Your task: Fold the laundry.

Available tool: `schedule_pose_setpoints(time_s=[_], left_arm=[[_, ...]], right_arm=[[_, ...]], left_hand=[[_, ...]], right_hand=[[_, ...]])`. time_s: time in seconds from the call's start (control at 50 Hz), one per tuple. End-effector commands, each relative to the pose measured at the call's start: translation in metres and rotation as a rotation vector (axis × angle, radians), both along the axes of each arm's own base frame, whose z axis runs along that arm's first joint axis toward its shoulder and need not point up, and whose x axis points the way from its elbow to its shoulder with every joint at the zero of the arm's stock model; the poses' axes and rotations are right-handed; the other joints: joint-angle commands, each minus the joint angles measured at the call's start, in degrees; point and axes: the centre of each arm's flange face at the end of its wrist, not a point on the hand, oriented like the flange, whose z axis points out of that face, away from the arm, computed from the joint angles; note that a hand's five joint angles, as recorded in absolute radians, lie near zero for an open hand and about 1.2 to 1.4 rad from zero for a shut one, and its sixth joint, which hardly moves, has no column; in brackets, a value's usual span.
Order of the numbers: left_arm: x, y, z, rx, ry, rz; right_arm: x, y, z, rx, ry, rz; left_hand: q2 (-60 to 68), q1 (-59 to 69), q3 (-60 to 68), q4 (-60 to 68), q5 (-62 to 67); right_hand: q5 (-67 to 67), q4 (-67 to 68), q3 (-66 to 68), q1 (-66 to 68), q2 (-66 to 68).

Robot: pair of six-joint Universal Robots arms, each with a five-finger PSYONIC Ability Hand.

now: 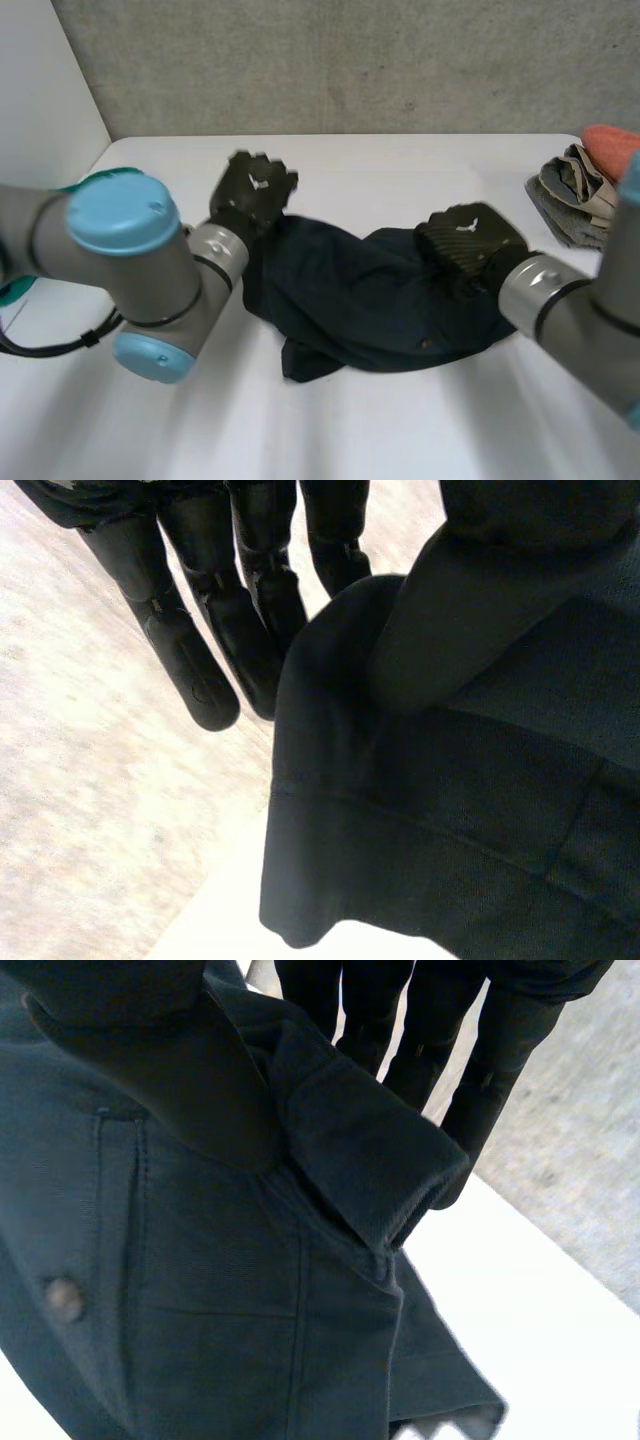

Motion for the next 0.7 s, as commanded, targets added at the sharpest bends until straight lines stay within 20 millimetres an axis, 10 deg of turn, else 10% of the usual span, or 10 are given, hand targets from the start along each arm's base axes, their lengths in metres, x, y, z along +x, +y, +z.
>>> schedule_pose_setpoints(time_s=[0.02, 0.1, 0.32, 0.7], left_arm=[[-0.002, 0.000, -0.043, 0.085, -0.059, -0.001], [0.002, 0.007, -0.047, 0.112, -0.074, 0.015], [0.043, 0.030, -0.005, 0.105, -0.006, 0.093], [0.048, 0.024, -0.055, 0.369, 0.104, -0.071]], right_arm=[[0.001, -0.013, -0.038, 0.049, 0.033, -0.079], [-0.004, -0.016, -0.039, 0.049, 0.041, -0.103], [-0.012, -0.004, -0.023, -0.010, 0.070, -0.093], [-0.020, 0.014, -0.026, -0.006, 0.110, -0.072]], left_hand=[[-16.7, -13.4, -16.4, -16.9, -14.9], [-35.0, -31.8, -34.8, -35.2, -33.2], [-34.2, -31.0, -34.0, -34.4, -32.4], [-30.7, -27.4, -30.4, -30.9, -28.9]], right_hand=[[11.7, 11.2, 11.4, 17.8, 12.8], [11.7, 11.2, 11.4, 17.8, 12.8], [11.7, 11.2, 11.4, 17.8, 12.8], [11.7, 11.2, 11.4, 17.8, 12.8]])
